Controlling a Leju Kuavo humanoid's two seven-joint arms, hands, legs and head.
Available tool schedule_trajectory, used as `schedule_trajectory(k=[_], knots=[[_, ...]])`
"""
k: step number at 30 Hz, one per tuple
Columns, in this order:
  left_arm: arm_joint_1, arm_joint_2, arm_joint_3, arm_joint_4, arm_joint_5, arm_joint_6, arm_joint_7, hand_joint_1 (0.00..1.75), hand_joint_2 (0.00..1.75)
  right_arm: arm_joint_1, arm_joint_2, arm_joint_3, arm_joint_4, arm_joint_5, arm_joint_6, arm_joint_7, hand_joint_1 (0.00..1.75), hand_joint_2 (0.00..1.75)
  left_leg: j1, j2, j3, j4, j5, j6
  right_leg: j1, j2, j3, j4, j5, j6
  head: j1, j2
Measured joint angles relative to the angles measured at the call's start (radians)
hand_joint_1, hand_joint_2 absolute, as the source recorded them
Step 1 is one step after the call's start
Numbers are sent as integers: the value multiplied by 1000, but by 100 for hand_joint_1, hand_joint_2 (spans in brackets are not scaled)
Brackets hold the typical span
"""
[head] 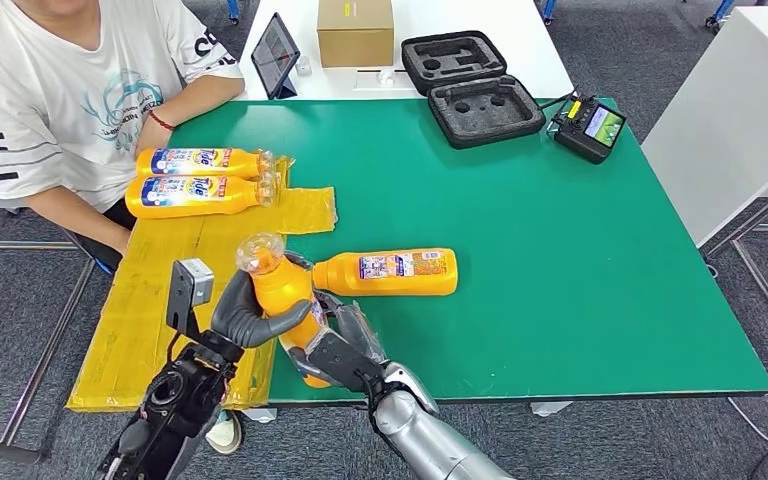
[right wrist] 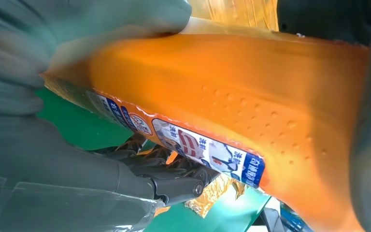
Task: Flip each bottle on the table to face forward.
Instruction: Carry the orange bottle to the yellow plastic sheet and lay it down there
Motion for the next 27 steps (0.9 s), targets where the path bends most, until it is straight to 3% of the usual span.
schedule_trajectory(k=[1,3,5,7,13,20,27], knots=[[-3,1,0,4,10,-8,2,175,175,0,0,0,0,3,-3,0,175,175,0,0,0,0,0,0,0,0,0,0,0,0,0,0],[-6,3,2,9,27,-18,6,175,175,1,0,0,-1,11,-17,0,87,175,0,0,0,0,0,0,0,0,0,0,0,0,0,0],[-8,4,6,12,41,-21,8,175,175,4,0,0,-4,24,-45,-4,0,87,0,0,0,0,0,0,0,0,0,0,0,0,0,0],[-7,3,11,13,54,-16,8,175,175,10,1,2,-15,40,-81,-14,0,0,0,0,0,0,0,0,0,0,0,0,0,0,0,0],[-10,3,43,-4,90,25,-13,175,175,52,-2,5,-111,39,-141,-52,0,0,0,0,-1,0,0,0,0,0,-1,0,0,0,0,0],[-21,17,116,-33,68,124,-51,175,175,112,-25,31,-366,-17,-180,-90,0,0,0,2,-1,0,0,0,0,0,-2,0,0,0,0,0],[-46,28,180,-51,-44,284,-124,175,175,162,-69,92,-638,-116,-273,-91,0,0,0,1,-1,0,0,0,0,0,-2,0,0,0,0,0]])
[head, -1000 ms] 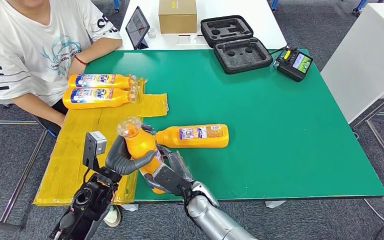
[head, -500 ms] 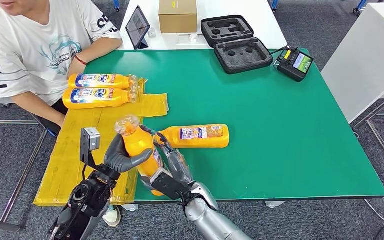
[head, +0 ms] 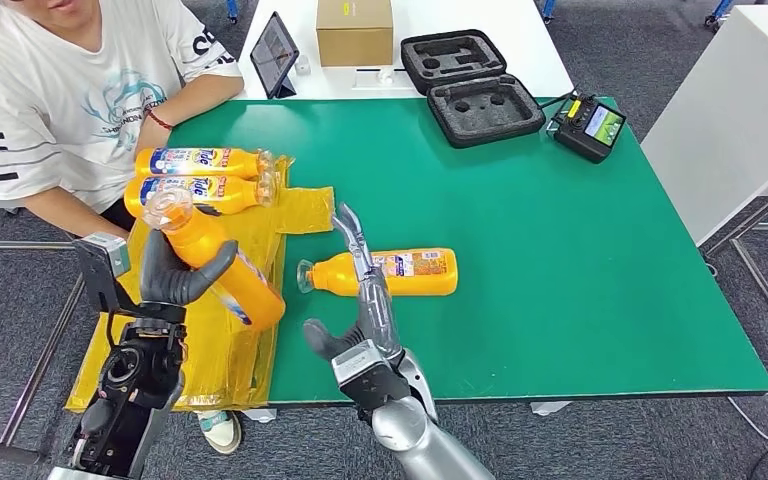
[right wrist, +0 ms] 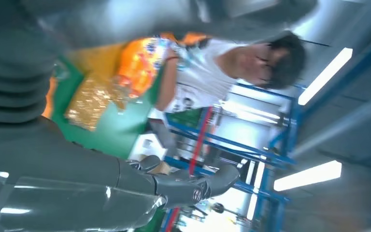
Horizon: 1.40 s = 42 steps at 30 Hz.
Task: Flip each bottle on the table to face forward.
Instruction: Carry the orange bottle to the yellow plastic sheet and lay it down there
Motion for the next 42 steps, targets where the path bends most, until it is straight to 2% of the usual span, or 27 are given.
schedule_trajectory(k=[3,6,10,14,18,22,32,36,42], knots=[[-12,8,30,-10,-105,106,-39,175,175,15,-22,36,-113,-19,-72,0,0,0,0,0,0,0,0,0,0,0,0,0,0,0,0,0],[-47,25,50,-13,-283,226,-55,175,175,27,-33,56,-212,5,-98,0,0,0,0,-1,0,0,0,0,0,0,0,0,0,0,0,0],[-114,59,46,2,-585,292,15,175,175,36,-39,66,-279,26,-101,0,0,0,0,-1,0,0,0,0,0,0,0,0,0,0,0,0],[-181,93,2,59,-874,251,128,175,175,37,-48,72,-293,5,-100,0,0,175,0,-1,0,0,0,0,0,0,0,0,1,0,0,0],[-267,119,-61,178,-1095,115,202,175,175,35,-61,88,-293,-32,-93,0,0,175,0,-1,0,0,1,0,0,0,0,0,1,-1,0,0],[-309,136,-123,299,-1171,42,208,175,175,34,-69,101,-292,-41,-81,0,0,175,0,1,0,0,1,0,0,0,0,0,2,-1,0,0],[-339,161,-201,459,-1132,-147,120,175,175,34,-78,108,-282,-54,-63,0,0,175,0,1,0,0,0,0,0,0,0,0,1,-2,0,0],[-338,163,-209,488,-1053,-241,56,175,175,34,-80,108,-275,-55,-61,0,0,175,0,0,0,0,0,0,0,0,0,0,1,-2,0,0],[-339,166,-216,503,-974,-342,18,175,175,34,-80,108,-262,-54,-57,0,0,175,0,-1,0,0,0,0,0,0,0,0,1,-2,0,0]])
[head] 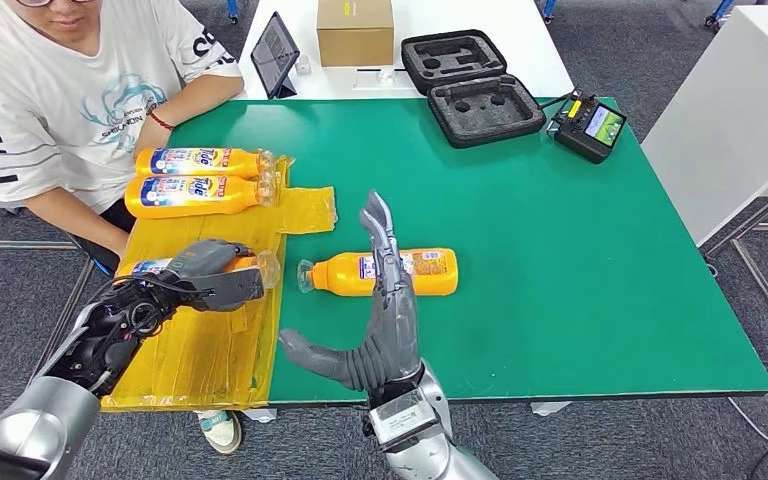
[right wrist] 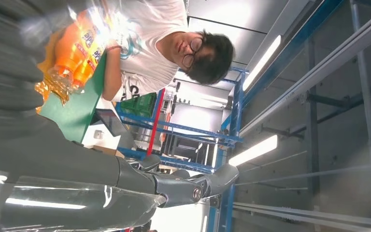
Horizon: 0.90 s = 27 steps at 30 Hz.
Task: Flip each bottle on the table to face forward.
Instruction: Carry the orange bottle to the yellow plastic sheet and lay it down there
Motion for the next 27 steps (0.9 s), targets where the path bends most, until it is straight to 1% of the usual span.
schedule_trajectory(k=[4,14,22,27], knots=[[-2,1,0,6,22,-26,-8,175,175,0,0,0,8,0,0,0,0,175,0,0,0,0,0,0,0,0,0,0,0,0,0,0],[-2,0,-6,11,22,-30,-9,175,175,0,0,0,23,-1,6,0,0,175,0,0,1,0,0,0,0,0,1,0,0,0,0,0],[-6,-7,-55,65,-36,-14,21,175,175,0,10,-6,42,-23,90,0,0,175,0,1,1,0,0,0,0,0,1,0,0,0,0,0],[-10,-17,-105,128,-90,24,43,175,175,0,21,-15,55,-28,124,0,0,175,0,2,2,0,0,0,0,0,1,0,0,0,0,0]])
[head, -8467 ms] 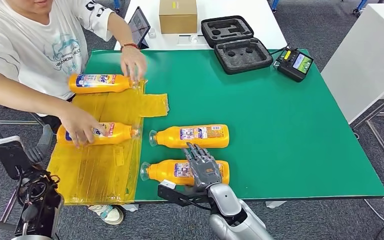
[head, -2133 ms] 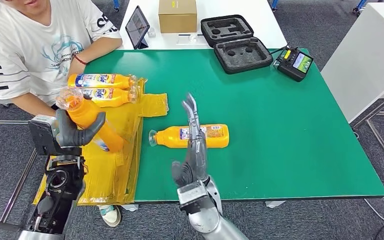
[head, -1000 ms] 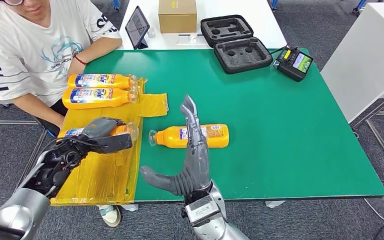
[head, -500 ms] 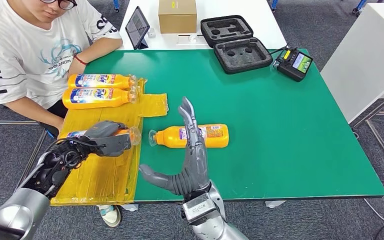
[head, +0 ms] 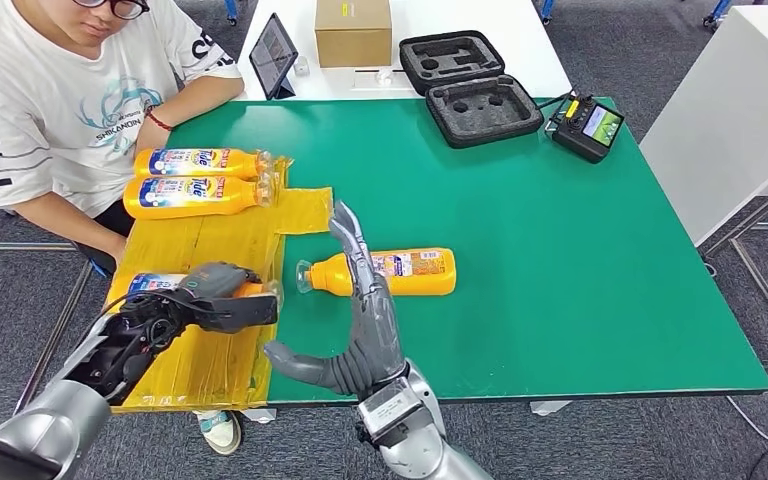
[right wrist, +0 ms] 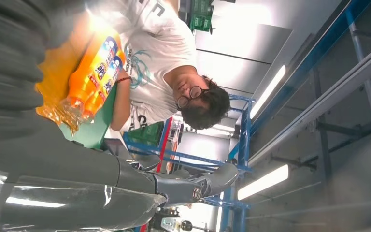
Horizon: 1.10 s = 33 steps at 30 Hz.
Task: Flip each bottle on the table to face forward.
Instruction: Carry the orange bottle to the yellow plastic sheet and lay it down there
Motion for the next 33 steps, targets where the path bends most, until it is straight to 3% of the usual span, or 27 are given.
schedule_trajectory(k=[3,4,7,8,27,31,33], knots=[[-11,-7,-23,32,-17,14,8,174,175,0,5,-8,6,0,10,0,0,175,0,-2,1,0,0,0,0,-1,2,0,0,0,0,0],[-15,-9,-30,41,-20,17,9,151,175,0,6,-11,8,1,12,0,0,175,0,-2,2,0,0,0,0,-1,3,0,0,0,0,0],[-24,-13,-42,59,-21,19,9,20,175,0,9,-14,11,5,12,0,0,175,0,-3,4,0,0,0,0,-1,5,0,-1,0,0,0],[-25,-14,-44,64,-17,19,9,0,175,0,10,-15,12,8,12,0,0,175,0,-3,5,0,0,0,0,-1,6,0,-1,0,0,0],[-26,-26,-41,79,32,2,4,0,175,0,16,-16,20,25,-3,0,0,175,0,-3,8,0,0,0,0,-1,10,0,-1,0,0,0],[-29,-27,-34,80,101,-69,-14,0,0,0,16,-16,22,28,-14,0,0,175,0,-3,8,0,0,0,0,-1,10,0,-1,0,0,0],[-34,-27,-21,80,164,-136,-24,0,0,0,16,-16,25,28,-20,0,0,175,0,-3,9,0,0,0,0,-1,11,0,-1,0,0,0]])
